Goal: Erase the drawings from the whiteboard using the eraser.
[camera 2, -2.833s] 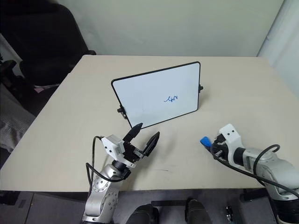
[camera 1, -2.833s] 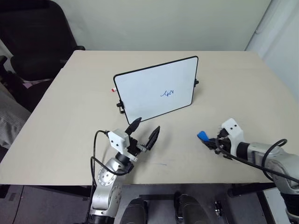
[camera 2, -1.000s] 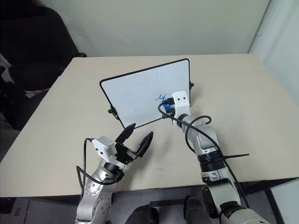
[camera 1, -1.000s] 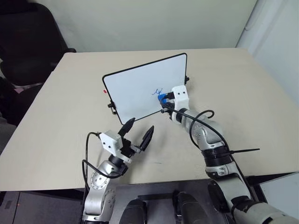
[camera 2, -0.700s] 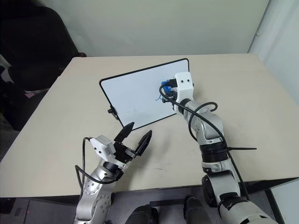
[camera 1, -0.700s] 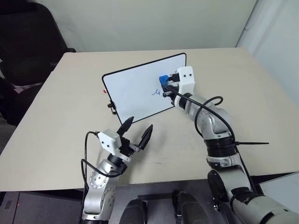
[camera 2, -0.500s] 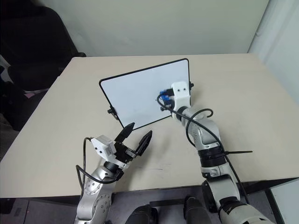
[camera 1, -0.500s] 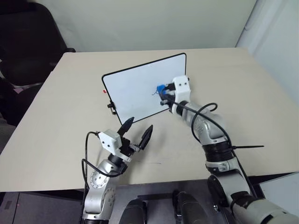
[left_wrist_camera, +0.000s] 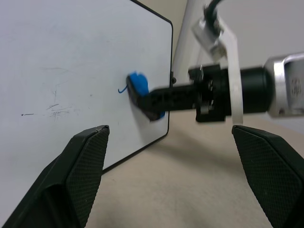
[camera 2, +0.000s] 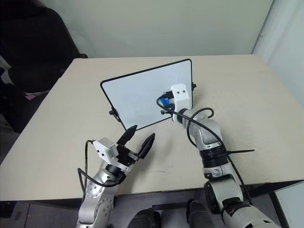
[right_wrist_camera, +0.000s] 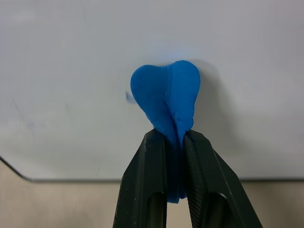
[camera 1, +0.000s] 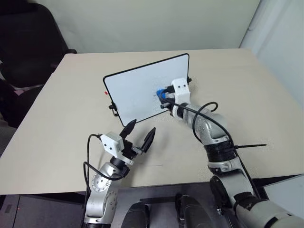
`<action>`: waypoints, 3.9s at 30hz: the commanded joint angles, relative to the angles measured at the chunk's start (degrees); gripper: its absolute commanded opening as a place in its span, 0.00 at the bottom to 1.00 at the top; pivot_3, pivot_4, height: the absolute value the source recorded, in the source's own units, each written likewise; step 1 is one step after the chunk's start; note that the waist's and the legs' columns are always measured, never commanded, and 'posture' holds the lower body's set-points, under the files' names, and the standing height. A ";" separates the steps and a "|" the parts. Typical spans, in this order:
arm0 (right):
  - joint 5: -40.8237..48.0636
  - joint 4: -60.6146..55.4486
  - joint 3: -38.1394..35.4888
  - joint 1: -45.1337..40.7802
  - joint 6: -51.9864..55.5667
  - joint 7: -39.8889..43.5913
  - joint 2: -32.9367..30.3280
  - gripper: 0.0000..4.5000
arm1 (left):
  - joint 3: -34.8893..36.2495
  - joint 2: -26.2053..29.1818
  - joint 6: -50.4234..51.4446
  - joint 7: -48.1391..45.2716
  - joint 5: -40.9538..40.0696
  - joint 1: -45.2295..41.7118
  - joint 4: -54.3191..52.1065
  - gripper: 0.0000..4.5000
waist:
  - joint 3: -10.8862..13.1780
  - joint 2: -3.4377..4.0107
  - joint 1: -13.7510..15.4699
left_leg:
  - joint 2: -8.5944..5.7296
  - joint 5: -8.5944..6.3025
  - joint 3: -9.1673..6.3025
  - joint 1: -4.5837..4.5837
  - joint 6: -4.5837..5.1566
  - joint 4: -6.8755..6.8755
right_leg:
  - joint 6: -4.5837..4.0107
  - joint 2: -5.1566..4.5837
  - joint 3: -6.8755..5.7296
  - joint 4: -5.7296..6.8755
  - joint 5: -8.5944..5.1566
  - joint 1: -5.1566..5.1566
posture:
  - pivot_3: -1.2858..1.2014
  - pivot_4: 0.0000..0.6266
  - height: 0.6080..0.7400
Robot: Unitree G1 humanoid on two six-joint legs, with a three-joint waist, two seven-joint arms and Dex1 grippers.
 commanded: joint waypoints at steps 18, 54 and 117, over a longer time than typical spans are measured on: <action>-0.85 -0.03 3.01 -1.17 -1.60 1.37 2.27 0.05 | 1.08 -0.07 0.01 0.17 -1.27 -0.06 -1.50 1.00 | -0.01 -0.02 -0.07 | 0.01 0.01 -0.02 -0.01 -0.01 -0.01 | -0.02 0.01 0.02 0.03 0.01 -0.08 | 0.52 0.24 1.00; -2.96 4.24 0.42 -2.20 -1.98 1.52 -3.62 0.05 | 0.81 -0.89 -0.51 -0.21 -1.42 -0.91 0.43 1.00 | -0.02 -0.08 -0.06 | -0.02 0.00 -0.10 -0.03 -0.08 0.00 | -0.37 0.05 0.03 0.07 0.04 -0.08 | 0.52 0.24 1.00; 2.82 -21.90 -5.82 10.81 15.50 4.54 -14.27 0.05 | 0.00 -1.42 -1.07 -0.57 -1.00 -2.20 1.71 1.00 | -0.01 -0.13 0.31 | -0.03 -0.01 -0.20 -0.02 -0.13 -0.01 | -0.44 0.20 0.11 0.06 0.01 0.04 | 0.52 0.24 1.00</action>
